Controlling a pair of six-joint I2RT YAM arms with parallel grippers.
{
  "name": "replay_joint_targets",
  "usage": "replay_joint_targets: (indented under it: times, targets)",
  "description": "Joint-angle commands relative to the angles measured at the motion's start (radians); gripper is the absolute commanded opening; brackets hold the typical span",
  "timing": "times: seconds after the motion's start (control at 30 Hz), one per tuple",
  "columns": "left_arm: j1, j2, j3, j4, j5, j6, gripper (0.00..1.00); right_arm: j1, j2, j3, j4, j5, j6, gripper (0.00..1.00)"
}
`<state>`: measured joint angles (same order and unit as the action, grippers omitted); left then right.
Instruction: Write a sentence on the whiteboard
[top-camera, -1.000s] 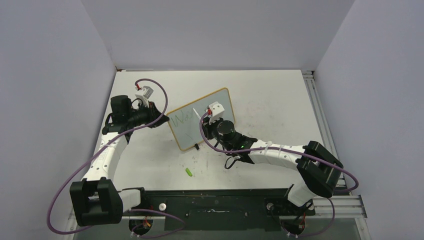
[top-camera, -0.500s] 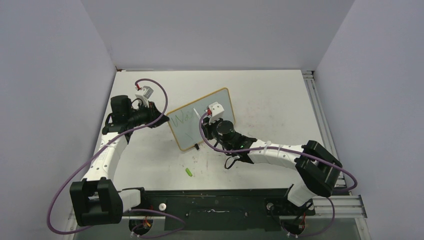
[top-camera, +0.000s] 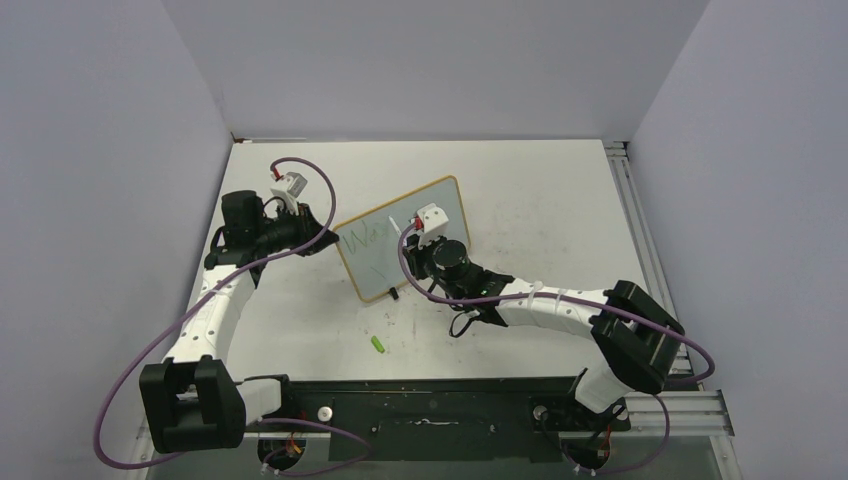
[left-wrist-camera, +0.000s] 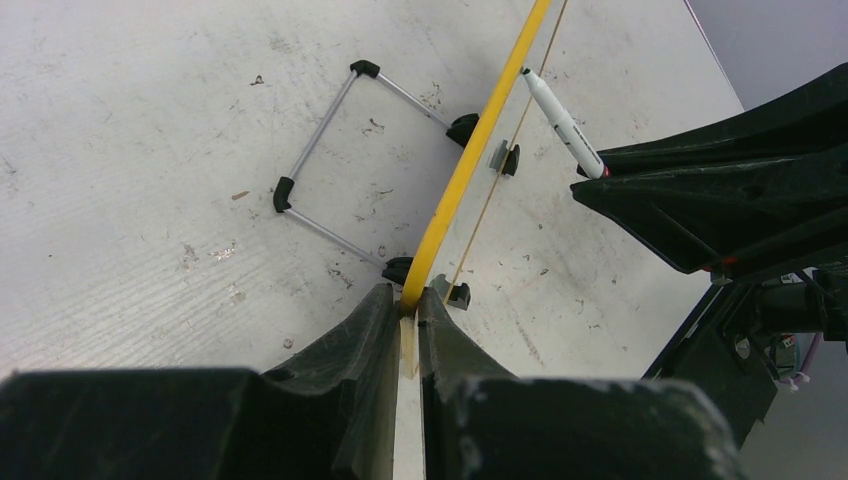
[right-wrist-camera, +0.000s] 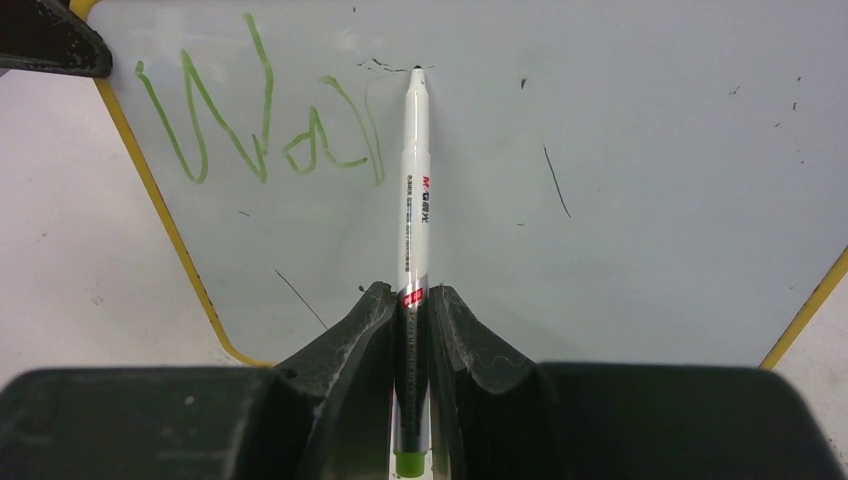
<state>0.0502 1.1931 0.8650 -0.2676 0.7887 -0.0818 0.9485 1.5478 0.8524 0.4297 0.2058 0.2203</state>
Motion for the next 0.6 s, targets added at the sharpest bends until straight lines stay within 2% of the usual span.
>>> replay_joint_targets:
  times: [0.0,0.3,0.57]
  targets:
    - [-0.011,-0.023,0.019,-0.012,0.003,0.008,0.0,-0.012,-0.028,0.047,-0.019,0.007,-0.011,0.05]
    - [-0.014,-0.021,0.022,-0.013,-0.014,0.008,0.0,-0.011,-0.092,0.057,-0.081,-0.011,-0.026,0.05]
    - [-0.021,-0.023,0.023,-0.019,-0.027,0.013,0.0,-0.016,-0.158,0.078,-0.243,-0.046,-0.023,0.05]
